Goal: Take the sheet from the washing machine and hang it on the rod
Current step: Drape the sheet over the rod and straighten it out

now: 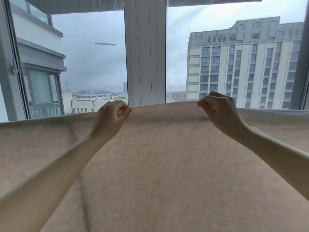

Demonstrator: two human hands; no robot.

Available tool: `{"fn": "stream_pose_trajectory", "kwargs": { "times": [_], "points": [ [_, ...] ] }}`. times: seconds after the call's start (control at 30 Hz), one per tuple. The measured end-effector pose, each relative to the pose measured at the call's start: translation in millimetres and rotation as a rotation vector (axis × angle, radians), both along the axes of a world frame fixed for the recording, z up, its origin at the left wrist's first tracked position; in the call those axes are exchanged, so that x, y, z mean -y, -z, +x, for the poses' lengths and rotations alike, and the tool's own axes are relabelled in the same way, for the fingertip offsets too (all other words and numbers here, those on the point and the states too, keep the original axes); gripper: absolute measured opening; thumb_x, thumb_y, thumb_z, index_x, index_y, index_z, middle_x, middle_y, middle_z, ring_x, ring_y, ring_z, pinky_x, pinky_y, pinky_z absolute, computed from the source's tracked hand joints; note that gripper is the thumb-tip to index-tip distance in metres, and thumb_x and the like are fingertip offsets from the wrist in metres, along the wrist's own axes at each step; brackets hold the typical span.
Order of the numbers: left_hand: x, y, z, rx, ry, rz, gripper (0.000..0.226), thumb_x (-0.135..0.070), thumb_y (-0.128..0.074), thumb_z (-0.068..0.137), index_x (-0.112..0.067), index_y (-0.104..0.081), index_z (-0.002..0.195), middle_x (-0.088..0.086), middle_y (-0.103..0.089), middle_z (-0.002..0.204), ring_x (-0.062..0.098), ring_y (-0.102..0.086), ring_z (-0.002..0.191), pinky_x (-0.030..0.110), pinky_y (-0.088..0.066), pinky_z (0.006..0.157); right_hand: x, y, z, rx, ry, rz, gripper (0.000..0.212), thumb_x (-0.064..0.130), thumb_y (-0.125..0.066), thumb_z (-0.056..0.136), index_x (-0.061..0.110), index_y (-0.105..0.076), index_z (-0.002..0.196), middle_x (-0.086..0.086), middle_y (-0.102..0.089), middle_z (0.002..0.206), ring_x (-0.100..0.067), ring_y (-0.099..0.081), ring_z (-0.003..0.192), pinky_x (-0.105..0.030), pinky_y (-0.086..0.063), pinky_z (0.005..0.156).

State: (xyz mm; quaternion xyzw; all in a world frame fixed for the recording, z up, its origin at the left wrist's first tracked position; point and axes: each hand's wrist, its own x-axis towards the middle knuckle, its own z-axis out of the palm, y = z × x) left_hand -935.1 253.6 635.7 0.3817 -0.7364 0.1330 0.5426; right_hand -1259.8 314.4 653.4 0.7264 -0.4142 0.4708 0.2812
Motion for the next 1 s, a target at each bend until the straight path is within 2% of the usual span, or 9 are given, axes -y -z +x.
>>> {"fn": "stream_pose_trajectory", "kwargs": {
  "times": [0.1,0.3,0.4,0.5,0.63,0.77,0.9,1.0],
  "points": [
    [-6,7,-24,0.149,0.026,-0.033,0.023,-0.040,-0.063,0.088,-0.018,-0.068,0.087,-0.006,-0.065,0.087,0.018,-0.053,0.088,0.035,-0.043,0.077,-4,17,-5,-0.084,-0.037,0.054,0.019,0.021,-0.061,0.090,0.008,-0.073,0.091,0.000,-0.066,0.082,-0.014,-0.062,0.072,-0.037,-0.056,0.069],
    [-21,2,-99,0.300,0.095,-0.069,0.029,-0.041,-0.063,0.087,-0.016,-0.070,0.100,-0.007,-0.064,0.095,0.011,-0.050,0.088,0.029,-0.043,0.077,-5,13,-16,-0.144,-0.095,0.072,0.013,0.021,-0.065,0.089,0.012,-0.074,0.090,0.005,-0.063,0.082,-0.010,-0.059,0.073,-0.030,-0.053,0.070],
    [-28,-1,-139,0.246,0.106,-0.061,0.012,-0.025,-0.065,0.089,-0.014,-0.071,0.091,-0.004,-0.065,0.089,0.015,-0.055,0.086,0.033,-0.047,0.076,-4,9,-28,-0.196,-0.092,0.099,0.009,0.020,-0.065,0.089,0.015,-0.073,0.090,0.008,-0.061,0.083,-0.007,-0.052,0.074,-0.028,-0.050,0.072],
    [-33,0,-166,0.199,0.050,-0.050,0.006,-0.017,-0.065,0.089,-0.015,-0.068,0.085,-0.009,-0.059,0.083,0.017,-0.056,0.084,0.032,-0.045,0.073,-11,8,-63,-0.230,-0.086,0.123,0.010,0.020,-0.064,0.090,0.013,-0.072,0.090,0.002,-0.065,0.088,-0.010,-0.055,0.080,-0.028,-0.050,0.075],
    [-41,4,-195,0.165,-0.034,0.003,0.008,-0.018,-0.061,0.092,-0.015,-0.067,0.089,-0.011,-0.055,0.084,0.013,-0.055,0.084,0.025,-0.037,0.073,-27,7,-142,-0.214,-0.067,0.134,0.012,0.022,-0.063,0.090,0.014,-0.070,0.095,0.001,-0.065,0.095,-0.012,-0.057,0.089,-0.031,-0.051,0.080],
    [-51,7,-229,0.132,-0.057,0.077,0.014,-0.025,-0.058,0.094,-0.016,-0.069,0.097,-0.005,-0.064,0.092,0.014,-0.058,0.089,0.031,-0.046,0.079,-36,8,-209,-0.219,-0.065,0.149,0.015,0.024,-0.064,0.090,0.014,-0.069,0.101,0.002,-0.064,0.100,-0.010,-0.059,0.091,-0.030,-0.052,0.081],
    [-64,9,-269,0.142,-0.047,0.117,0.020,-0.028,-0.060,0.092,-0.015,-0.070,0.105,-0.004,-0.068,0.098,0.011,-0.060,0.089,0.023,-0.043,0.079,-41,9,-252,-0.215,-0.082,0.172,0.015,0.023,-0.065,0.089,0.013,-0.069,0.100,0.002,-0.063,0.099,-0.010,-0.059,0.089,-0.032,-0.055,0.080],
    [-69,7,-289,0.082,-0.009,0.127,0.017,-0.023,-0.066,0.088,-0.014,-0.072,0.101,-0.004,-0.070,0.095,0.011,-0.064,0.087,0.024,-0.049,0.081,-40,9,-270,-0.190,-0.119,0.201,0.014,0.023,-0.064,0.090,0.013,-0.069,0.098,0.003,-0.062,0.097,-0.011,-0.062,0.085,-0.032,-0.056,0.078]
  ]
}}
